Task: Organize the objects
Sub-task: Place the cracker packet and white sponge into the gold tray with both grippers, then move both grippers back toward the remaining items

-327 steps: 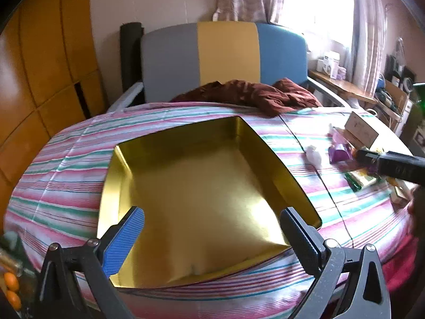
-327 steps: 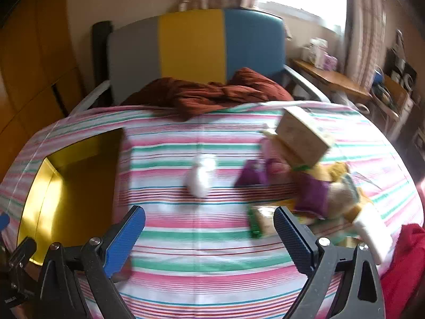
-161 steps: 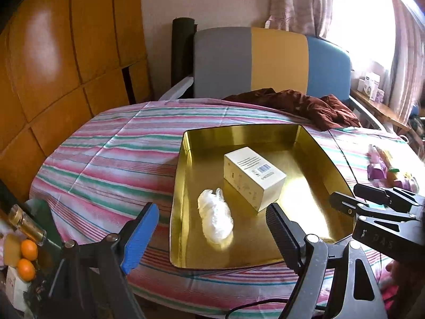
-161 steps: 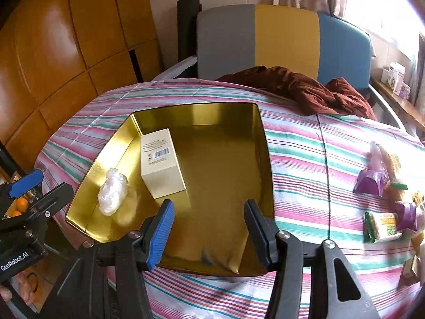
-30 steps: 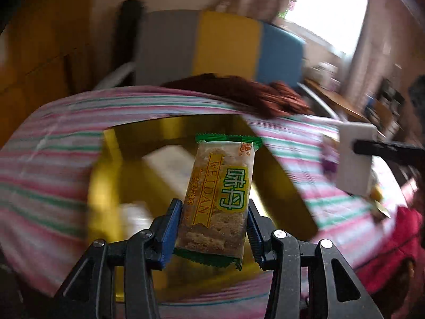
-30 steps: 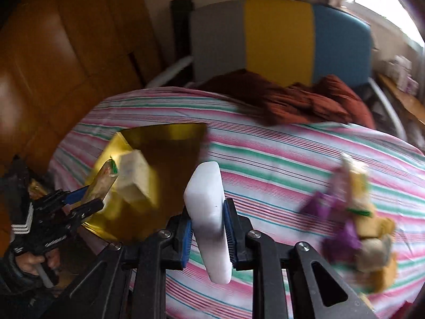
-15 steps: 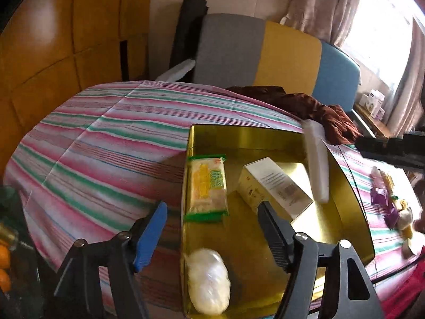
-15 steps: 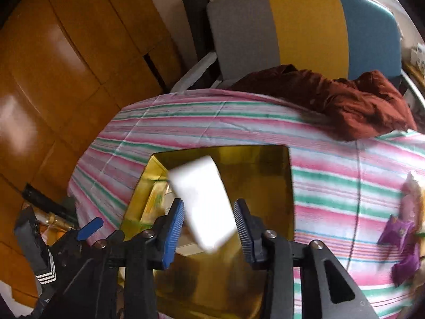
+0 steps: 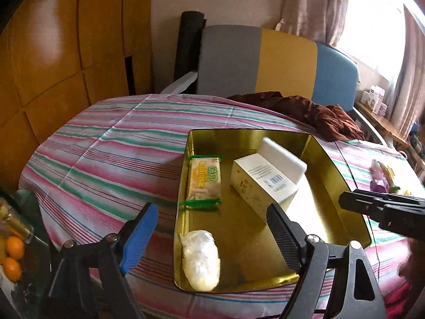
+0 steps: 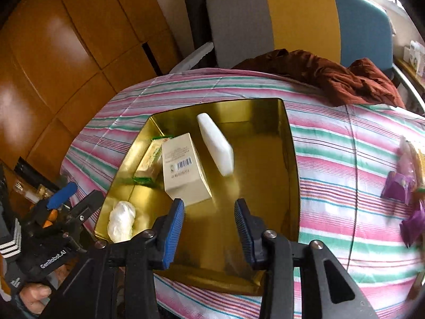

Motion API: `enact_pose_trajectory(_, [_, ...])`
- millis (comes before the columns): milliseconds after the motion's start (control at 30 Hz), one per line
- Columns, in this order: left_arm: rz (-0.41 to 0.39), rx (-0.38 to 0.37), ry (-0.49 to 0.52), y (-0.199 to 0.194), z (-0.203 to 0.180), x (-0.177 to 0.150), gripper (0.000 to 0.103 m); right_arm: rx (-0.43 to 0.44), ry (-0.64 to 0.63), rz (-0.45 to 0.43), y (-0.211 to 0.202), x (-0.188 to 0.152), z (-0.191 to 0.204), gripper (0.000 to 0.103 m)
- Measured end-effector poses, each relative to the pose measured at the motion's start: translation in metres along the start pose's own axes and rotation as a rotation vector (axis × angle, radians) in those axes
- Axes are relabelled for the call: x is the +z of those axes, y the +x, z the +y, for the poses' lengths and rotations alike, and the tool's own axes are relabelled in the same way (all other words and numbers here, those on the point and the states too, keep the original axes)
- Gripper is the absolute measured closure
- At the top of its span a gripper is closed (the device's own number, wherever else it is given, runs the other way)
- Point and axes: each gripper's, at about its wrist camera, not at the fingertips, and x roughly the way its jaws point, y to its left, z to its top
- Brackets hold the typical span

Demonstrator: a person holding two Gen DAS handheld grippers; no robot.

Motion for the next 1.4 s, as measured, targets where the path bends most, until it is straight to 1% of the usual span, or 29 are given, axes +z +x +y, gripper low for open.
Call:
enact_pose_trajectory(300, [-0.027,-0.014,0.056,-0.012,-0.02,-0.004,0.018,-0.076,-0.029,-0.05,-0.012,-0.014,0.009,0.064])
enact_pose_trajectory(467, [-0.04,-0.009,0.081,-0.016,-0.026,-0.005,0.018,-0.091,-0.026,-0.071,-0.015,-0.017,0.007,0.064])
enact_pose_trajectory(600, [-0.062,0.011,0.104,-0.019,-0.031,-0.006,0.018,-0.104,-0.026,-0.078,-0.018,-0.02,0.005,0.064])
enact_pose_trajectory(733, [-0.071,0.008,0.12,-0.022,-0.034,-0.006,0.018,-0.108,-0.014,-0.079,-0.021,-0.022,0.0,0.064])
enact_pose_trajectory(967, [-0.078,-0.002,0.142,-0.025,-0.04,-0.007,0.018,-0.124,0.025,-0.063,-0.028,-0.031,-0.023,0.064])
enact_pose_trajectory(1400, [-0.063,-0.025,0.2,-0.023,-0.06,-0.01,0.018,-0.197,0.127,-0.055,-0.048,-0.051,-0.075,0.064])
